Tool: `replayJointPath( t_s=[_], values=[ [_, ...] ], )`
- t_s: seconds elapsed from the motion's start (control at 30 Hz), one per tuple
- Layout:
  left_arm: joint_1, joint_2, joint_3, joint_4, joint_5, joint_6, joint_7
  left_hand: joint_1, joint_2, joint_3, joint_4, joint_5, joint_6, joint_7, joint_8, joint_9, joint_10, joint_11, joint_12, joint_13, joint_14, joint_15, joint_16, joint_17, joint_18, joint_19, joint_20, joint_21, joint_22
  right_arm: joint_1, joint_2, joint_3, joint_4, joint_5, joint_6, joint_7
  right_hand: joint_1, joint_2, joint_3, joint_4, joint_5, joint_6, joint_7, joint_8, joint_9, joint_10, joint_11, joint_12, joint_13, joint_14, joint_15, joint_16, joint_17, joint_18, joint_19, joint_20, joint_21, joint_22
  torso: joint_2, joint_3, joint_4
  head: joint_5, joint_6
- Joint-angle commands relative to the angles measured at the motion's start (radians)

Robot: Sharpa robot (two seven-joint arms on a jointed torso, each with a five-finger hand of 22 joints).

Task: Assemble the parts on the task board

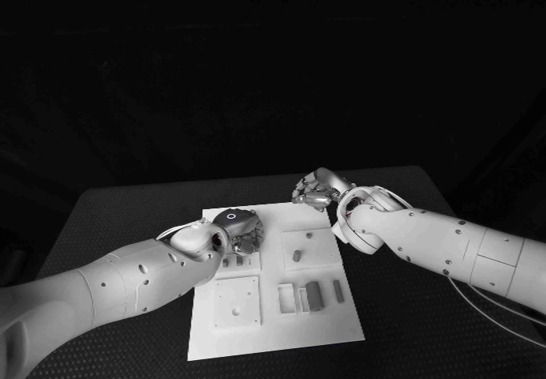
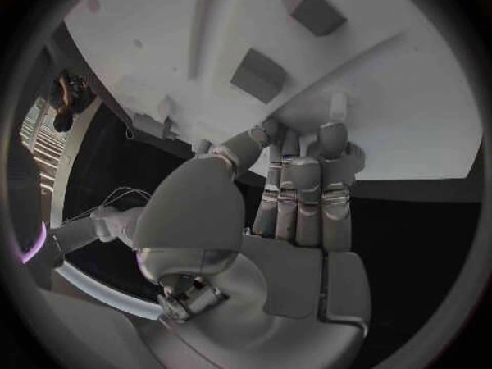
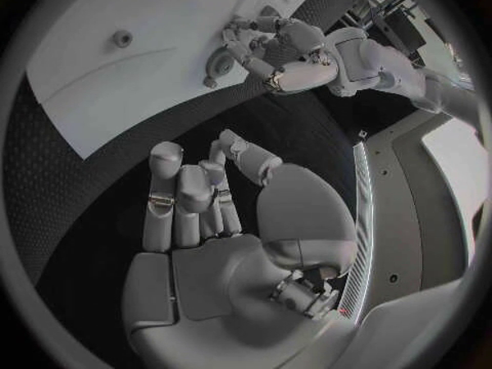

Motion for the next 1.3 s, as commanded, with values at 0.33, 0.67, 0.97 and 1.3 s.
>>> replayJointPath(
  t_s=[0.33, 0.67, 0.97, 1.3],
  values=[
    [-0.005, -0.046, 0.06, 0.074, 0.065, -0.029, 0.02, 0.004, 0.011, 0.006, -0.001, 0.002, 0.009, 0.001, 0.004, 0.002, 0.021, 0.005, 0.003, 0.006, 0.008, -0.003, 0.006, -0.002, 0.07, 0.001, -0.009, 0.006, 0.022, 0.0, -0.005, 0.001, 0.004, -0.006, 0.002, 0.008, -0.001, -0.008, 0.002, 0.001, 0.004, 0.006, 0.002, -0.005, 0.001, 0.006, 0.001, -0.006, -0.001, -0.002, -0.006, -0.005, 0.001, 0.028, 0.002, 0.0, -0.003, 0.019, -0.002, -0.0001, 0.0012, 0.003, 0.006],
    [0.011, -0.114, 0.098, 0.115, 0.118, 0.032, 0.001, 0.004, 0.011, 0.006, -0.001, 0.002, 0.01, 0.001, 0.004, 0.002, 0.021, 0.005, 0.002, 0.006, 0.009, -0.004, 0.005, -0.003, 0.07, 0.001, -0.01, 0.006, 0.022, 0.0, -0.011, 0.001, 0.004, -0.006, 0.003, 0.007, 0.0, -0.009, 0.002, 0.0, 0.004, 0.007, 0.002, -0.005, 0.001, 0.006, 0.001, -0.006, -0.001, -0.002, -0.006, -0.005, 0.002, 0.028, 0.002, 0.0, -0.003, 0.019, -0.002, 0.0003, 0.0017, 0.007, 0.011],
    [0.014, -0.146, 0.095, 0.114, 0.106, 0.094, -0.01, 0.004, 0.012, 0.006, -0.002, 0.001, 0.01, 0.0, 0.004, 0.002, 0.022, 0.005, 0.001, 0.007, 0.008, -0.004, 0.005, -0.003, 0.069, 0.0, -0.01, 0.006, 0.022, 0.0, -0.012, 0.001, 0.002, -0.006, 0.002, 0.007, 0.0, -0.009, 0.002, 0.0, 0.004, 0.007, 0.002, -0.005, 0.001, 0.006, 0.001, -0.006, -0.001, -0.002, -0.006, -0.006, 0.002, 0.028, 0.002, 0.0, -0.003, 0.019, 0.001, -0.0016, 0.0009, 0.01, 0.011],
    [0.014, -0.158, 0.088, 0.115, 0.017, 0.154, -0.023, 0.004, 0.012, 0.006, -0.002, 0.001, 0.01, 0.0, 0.004, 0.002, 0.022, 0.004, 0.0, 0.008, 0.007, -0.004, 0.004, -0.004, 0.068, -0.001, -0.01, 0.005, 0.022, 0.0, -0.012, 0.001, 0.002, -0.006, 0.003, 0.007, 0.0, -0.009, 0.002, 0.0, 0.004, 0.007, 0.002, -0.005, 0.001, 0.006, 0.001, -0.006, -0.001, -0.002, -0.006, -0.006, 0.002, 0.028, 0.002, 0.0, -0.003, 0.019, 0.001, -0.0013, 0.0003, 0.01, 0.011]
  ],
)
